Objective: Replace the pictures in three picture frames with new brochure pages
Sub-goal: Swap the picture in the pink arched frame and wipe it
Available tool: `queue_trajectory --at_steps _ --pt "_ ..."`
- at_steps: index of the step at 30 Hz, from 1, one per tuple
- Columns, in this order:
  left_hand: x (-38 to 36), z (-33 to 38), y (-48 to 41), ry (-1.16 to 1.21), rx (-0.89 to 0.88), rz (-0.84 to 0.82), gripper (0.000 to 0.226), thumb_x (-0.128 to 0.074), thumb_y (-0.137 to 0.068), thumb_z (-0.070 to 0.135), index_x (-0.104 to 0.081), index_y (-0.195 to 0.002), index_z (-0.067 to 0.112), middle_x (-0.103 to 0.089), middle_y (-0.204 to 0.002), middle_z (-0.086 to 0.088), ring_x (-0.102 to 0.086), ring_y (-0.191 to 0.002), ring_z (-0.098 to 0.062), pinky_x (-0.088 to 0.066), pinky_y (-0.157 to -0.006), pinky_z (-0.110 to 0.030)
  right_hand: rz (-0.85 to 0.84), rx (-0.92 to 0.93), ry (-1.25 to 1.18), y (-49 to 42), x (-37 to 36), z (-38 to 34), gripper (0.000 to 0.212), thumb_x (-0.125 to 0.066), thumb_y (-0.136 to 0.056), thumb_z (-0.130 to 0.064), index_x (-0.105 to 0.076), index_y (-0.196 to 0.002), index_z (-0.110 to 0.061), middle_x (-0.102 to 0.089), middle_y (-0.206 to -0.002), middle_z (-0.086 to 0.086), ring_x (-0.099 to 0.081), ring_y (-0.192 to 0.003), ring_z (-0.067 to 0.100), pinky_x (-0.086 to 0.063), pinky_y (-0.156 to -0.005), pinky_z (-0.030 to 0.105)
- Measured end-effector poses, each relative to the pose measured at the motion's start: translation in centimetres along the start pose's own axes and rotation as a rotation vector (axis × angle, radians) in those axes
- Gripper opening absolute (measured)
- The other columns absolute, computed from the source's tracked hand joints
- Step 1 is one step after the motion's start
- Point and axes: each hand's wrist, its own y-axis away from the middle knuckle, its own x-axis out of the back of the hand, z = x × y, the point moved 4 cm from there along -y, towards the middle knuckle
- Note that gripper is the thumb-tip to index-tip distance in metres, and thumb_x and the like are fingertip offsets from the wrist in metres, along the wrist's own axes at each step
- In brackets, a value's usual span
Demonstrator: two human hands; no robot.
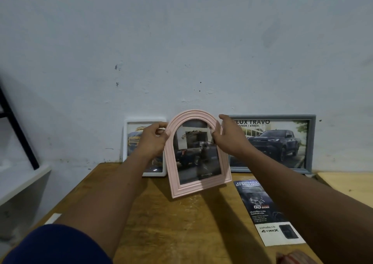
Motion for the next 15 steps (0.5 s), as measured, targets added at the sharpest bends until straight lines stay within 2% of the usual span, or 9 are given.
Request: queue_trajectory --at_steps 2,3,4,6,8,11,15 --pt "0.8 0.0 1.1 0.052 0.071 -0.054 0.026 -0.059 -0.101 0.013 -0.064 -0.126 0.019 -0.068 -0.113 -0.008 -0.066 -0.103 -0.028 -0.060 -0.087 -0.048 -0.037 -0.029 -0.139 1.2 0.5 -0.4 0.055 -0.051 -0.102 -0.030 -0.033 -0.150 -0.012 -0.050 -0.142 0.011 -0.054 -0.124 0.024 -0.048 -0.099 0.041" --pt "1.1 -0.1 1.6 0.081 0.098 -0.076 0.026 -0.059 -0.101 0.013 -0.064 -0.126 0.016 -0.069 -0.111 -0.010 -0.067 -0.101 -0.029 -0.060 -0.085 -0.047 -0.059 -0.043 -0.191 1.9 0.7 -0.6 0.046 -0.047 -0.104 -0.029 -0.038 -0.146 -0.011 -0.058 -0.128 0.009 -0.060 -0.107 0.019 -0.052 -0.087 0.036" --pt "1.5 -0.3 2.2 0.105 0.120 -0.098 0.025 -0.058 -0.101 0.012 -0.064 -0.126 0.015 -0.069 -0.110 -0.011 -0.067 -0.100 -0.029 -0.061 -0.082 -0.045 -0.072 -0.054 -0.219 2.6 0.9 -0.5 0.037 -0.044 -0.105 -0.027 -0.046 -0.138 -0.011 -0.060 -0.116 0.007 -0.061 -0.095 0.017 -0.053 -0.081 0.035" --pt "2.0 -0.9 3.5 0.125 0.161 -0.132 0.025 -0.059 -0.101 0.013 -0.066 -0.125 0.014 -0.070 -0.109 -0.012 -0.067 -0.098 -0.029 -0.059 -0.074 -0.040 -0.099 -0.086 -0.266 3.9 1.1 0.1 0.023 -0.042 -0.105 -0.021 -0.061 -0.114 -0.012 -0.064 -0.105 0.013 -0.064 -0.091 0.028 -0.058 -0.083 0.046" --pt "2.1 -1.9 4.8 0.112 0.203 -0.160 0.026 -0.060 -0.101 0.013 -0.067 -0.126 0.015 -0.071 -0.110 -0.012 -0.067 -0.096 -0.028 -0.057 -0.070 -0.035 -0.156 -0.137 -0.340 5.5 1.1 1.0 0.020 -0.047 -0.104 -0.019 -0.066 -0.102 -0.012 -0.066 -0.098 0.020 -0.066 -0.087 0.037 -0.060 -0.079 0.049" --pt "1.8 -3.1 6.8 0.066 0.267 -0.188 0.025 -0.059 -0.101 0.014 -0.068 -0.125 0.016 -0.071 -0.105 -0.011 -0.065 -0.090 -0.025 -0.057 -0.067 -0.034 -0.217 -0.185 -0.380 7.8 1.1 1.7 0.021 -0.053 -0.102 -0.020 -0.068 -0.103 -0.006 -0.065 -0.094 0.023 -0.065 -0.078 0.031 -0.060 -0.066 0.037" --pt "0.5 -3.8 9.3 -0.073 0.330 -0.280 0.023 -0.055 -0.104 0.016 -0.067 -0.123 0.013 -0.070 -0.101 -0.013 -0.064 -0.079 -0.023 -0.054 -0.059 -0.029 -0.285 -0.229 -0.366 9.3 2.0 1.9 0.024 -0.055 -0.101 -0.021 -0.069 -0.103 -0.002 -0.067 -0.093 0.020 -0.066 -0.077 0.029 -0.057 -0.064 0.033"
